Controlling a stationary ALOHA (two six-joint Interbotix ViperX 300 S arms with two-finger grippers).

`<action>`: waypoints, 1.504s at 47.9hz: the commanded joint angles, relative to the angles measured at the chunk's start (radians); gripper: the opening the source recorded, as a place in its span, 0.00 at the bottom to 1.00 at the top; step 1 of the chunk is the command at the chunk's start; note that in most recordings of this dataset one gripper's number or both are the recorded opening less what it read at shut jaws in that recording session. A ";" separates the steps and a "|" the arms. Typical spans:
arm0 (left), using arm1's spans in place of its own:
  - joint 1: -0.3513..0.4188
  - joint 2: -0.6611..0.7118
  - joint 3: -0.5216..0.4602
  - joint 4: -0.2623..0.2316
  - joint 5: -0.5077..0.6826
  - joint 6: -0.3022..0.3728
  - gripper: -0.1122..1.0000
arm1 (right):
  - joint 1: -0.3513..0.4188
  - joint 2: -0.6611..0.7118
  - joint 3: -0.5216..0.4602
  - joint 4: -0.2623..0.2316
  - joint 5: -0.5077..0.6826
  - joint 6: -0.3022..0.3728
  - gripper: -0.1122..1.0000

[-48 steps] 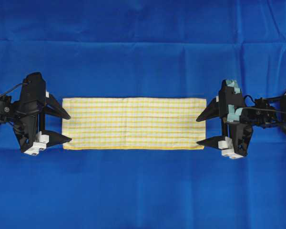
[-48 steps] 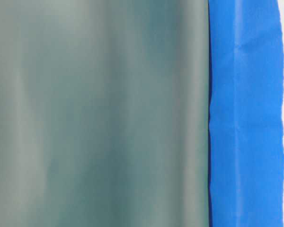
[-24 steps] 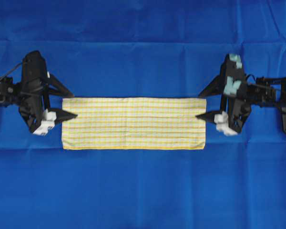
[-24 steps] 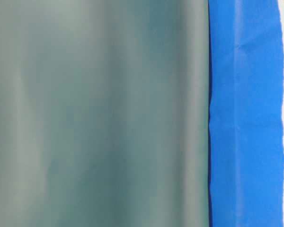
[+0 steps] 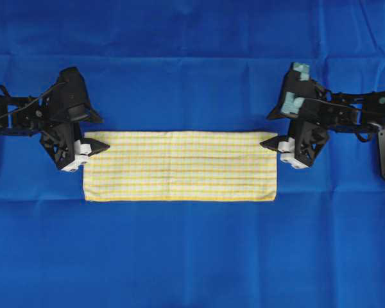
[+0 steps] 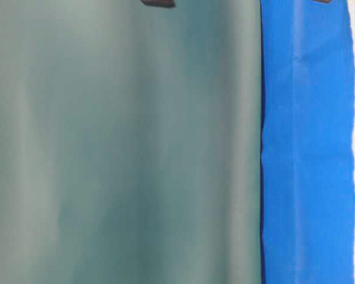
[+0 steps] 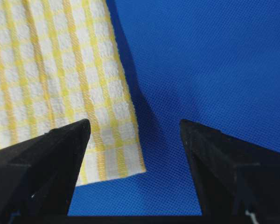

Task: Fold the yellow towel.
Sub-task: 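Grasp the folded strip's left and right ends with both grippers, then lift the strip and rotate it vertical, right gripper up, left down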

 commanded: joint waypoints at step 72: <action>0.026 -0.325 -0.141 0.002 0.437 0.003 0.12 | -0.011 -0.264 -0.051 -0.043 0.198 -0.006 0.12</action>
